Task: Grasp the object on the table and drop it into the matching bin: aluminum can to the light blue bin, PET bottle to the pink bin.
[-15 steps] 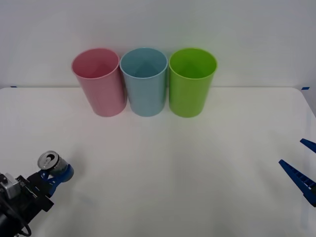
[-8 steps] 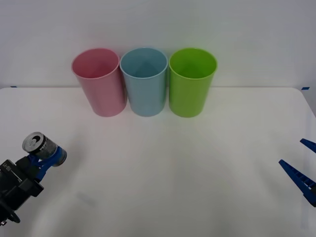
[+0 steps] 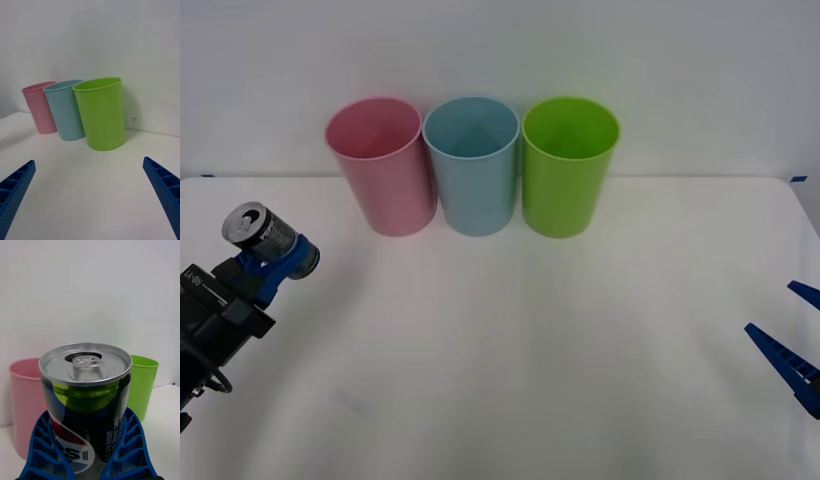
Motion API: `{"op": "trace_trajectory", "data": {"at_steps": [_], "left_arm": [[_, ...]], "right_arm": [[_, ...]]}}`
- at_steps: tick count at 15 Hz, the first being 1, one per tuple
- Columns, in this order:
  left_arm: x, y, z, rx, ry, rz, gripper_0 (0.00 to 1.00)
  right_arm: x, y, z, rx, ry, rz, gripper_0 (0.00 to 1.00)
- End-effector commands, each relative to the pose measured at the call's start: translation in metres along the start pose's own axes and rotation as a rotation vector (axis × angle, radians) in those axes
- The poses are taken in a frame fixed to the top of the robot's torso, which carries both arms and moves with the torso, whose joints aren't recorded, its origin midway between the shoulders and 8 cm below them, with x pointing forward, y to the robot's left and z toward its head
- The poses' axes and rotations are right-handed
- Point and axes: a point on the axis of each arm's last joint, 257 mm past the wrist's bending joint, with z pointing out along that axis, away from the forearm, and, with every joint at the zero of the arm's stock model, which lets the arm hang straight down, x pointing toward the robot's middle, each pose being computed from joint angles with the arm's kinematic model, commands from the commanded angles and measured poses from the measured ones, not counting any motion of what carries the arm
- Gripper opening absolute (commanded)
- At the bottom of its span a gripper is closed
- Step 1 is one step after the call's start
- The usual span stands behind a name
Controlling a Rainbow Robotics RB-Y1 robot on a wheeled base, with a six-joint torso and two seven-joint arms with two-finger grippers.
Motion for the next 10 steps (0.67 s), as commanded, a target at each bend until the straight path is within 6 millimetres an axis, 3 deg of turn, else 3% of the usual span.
{"op": "trace_trajectory", "data": {"at_steps": [1,10], "left_arm": [[-0.020,-0.005,0.026,0.016,-0.019,-0.032,0.00],[-0.054,-0.014,0.115,0.051,-0.042,-0.044,0.00]], "right_arm": [[0.000,0.000,0.000,0.000,0.000,0.000,1.00],[0.000,0.000,0.000,0.000,0.000,0.000,1.00]]}}
